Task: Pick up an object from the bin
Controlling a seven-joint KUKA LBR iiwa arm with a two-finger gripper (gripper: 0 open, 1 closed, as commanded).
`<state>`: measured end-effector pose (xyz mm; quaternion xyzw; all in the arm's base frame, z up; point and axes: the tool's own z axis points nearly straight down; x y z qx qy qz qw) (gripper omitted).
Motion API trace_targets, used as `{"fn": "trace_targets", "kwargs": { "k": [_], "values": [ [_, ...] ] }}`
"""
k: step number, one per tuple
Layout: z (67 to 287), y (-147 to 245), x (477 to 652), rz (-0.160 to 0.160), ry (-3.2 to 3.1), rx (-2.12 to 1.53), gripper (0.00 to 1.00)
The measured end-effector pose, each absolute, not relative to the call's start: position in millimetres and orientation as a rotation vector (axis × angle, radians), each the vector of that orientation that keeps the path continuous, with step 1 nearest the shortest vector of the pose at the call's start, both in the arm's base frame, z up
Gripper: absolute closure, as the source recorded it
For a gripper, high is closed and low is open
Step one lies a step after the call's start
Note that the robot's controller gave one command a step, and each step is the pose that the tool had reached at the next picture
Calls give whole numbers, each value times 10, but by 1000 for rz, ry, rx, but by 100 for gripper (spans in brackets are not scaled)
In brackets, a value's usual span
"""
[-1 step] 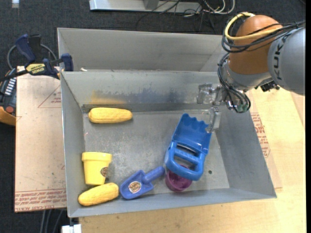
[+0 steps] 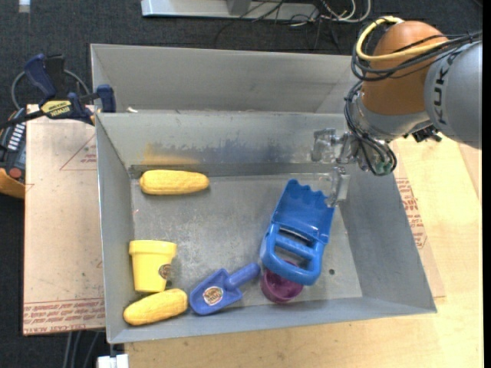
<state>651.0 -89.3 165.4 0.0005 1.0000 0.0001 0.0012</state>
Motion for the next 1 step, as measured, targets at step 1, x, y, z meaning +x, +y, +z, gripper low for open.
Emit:
{"fn": "trace_targets", "kwargs": {
  "k": [1],
  "values": [
    [1957,-955,6456,3,3095,-543,0]
  ]
}}
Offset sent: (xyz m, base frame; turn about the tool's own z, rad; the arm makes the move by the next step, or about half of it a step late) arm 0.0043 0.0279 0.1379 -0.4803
